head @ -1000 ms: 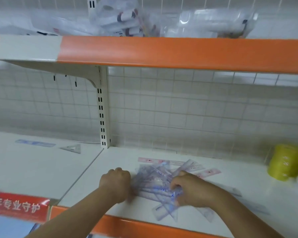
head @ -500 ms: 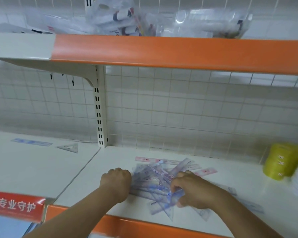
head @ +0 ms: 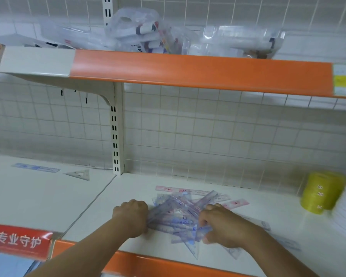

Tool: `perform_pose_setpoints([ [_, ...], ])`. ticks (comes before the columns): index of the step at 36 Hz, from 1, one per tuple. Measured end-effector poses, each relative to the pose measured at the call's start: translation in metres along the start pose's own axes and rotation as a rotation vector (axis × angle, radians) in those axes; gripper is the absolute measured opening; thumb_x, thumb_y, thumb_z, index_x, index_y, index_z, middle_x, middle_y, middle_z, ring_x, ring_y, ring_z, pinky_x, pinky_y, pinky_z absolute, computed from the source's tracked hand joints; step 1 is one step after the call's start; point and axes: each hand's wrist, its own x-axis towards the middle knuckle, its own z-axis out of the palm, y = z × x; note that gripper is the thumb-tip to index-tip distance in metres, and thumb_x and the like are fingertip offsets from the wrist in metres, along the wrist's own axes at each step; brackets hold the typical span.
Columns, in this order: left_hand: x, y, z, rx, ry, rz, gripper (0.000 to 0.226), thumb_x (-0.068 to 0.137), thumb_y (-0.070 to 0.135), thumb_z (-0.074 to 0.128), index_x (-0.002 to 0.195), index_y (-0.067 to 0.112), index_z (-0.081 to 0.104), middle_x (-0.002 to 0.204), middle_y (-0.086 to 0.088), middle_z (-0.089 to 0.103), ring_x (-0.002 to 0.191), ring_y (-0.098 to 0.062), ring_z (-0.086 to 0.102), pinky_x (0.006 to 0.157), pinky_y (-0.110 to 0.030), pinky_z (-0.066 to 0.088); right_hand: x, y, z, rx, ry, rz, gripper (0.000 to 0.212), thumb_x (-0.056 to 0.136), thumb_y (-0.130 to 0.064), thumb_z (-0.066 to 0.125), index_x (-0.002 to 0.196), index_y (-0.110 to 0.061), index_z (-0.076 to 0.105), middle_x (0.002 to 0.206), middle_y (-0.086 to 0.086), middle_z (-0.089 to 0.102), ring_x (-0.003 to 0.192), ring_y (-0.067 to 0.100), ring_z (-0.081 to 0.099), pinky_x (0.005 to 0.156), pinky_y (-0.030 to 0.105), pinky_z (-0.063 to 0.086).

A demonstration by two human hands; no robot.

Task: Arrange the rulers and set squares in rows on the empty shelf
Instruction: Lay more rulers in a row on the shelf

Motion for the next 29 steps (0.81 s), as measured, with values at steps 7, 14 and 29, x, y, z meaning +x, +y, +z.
perform_pose_setpoints([
  [7,0.0029,-0.0024,0.0031,-0.011,0.018,-0.006,0.034,0.091,0.023,0.056,0.123,0.014,0.050,0.127,-0.005,0.050,0.119,-0.024,0.051,0.093,-0.032,0.041,0.0009,0.0001,0.0030,0.009,-0.007,0.025,0.037,0.087,-0.032,0.064,0.121,-0.022,0.051,0.125,-0.003,0.046,0.115,0.016,0.040,0.089,0.030,0.037],
  [14,0.0036,-0.0021,0.0051,-0.013,0.013,0.017,0.033,0.094,0.022,0.051,0.125,0.011,0.050,0.128,-0.008,0.050,0.119,-0.026,0.051,0.093,-0.032,0.041,0.0019,0.0004,0.0034,0.012,-0.015,0.035,0.038,0.087,-0.031,0.064,0.122,-0.022,0.051,0.125,-0.002,0.046,0.115,0.016,0.041,0.088,0.029,0.036],
  [29,0.0014,-0.0097,0.0093,0.000,0.058,0.074,0.029,0.095,0.025,0.049,0.121,0.011,0.051,0.125,-0.008,0.051,0.115,-0.026,0.053,0.088,-0.032,0.043,0.0021,0.0004,0.0068,0.034,-0.011,0.045,0.036,0.087,-0.032,0.064,0.119,-0.022,0.052,0.111,-0.006,0.041,0.099,0.011,0.038,0.081,0.028,0.036],
])
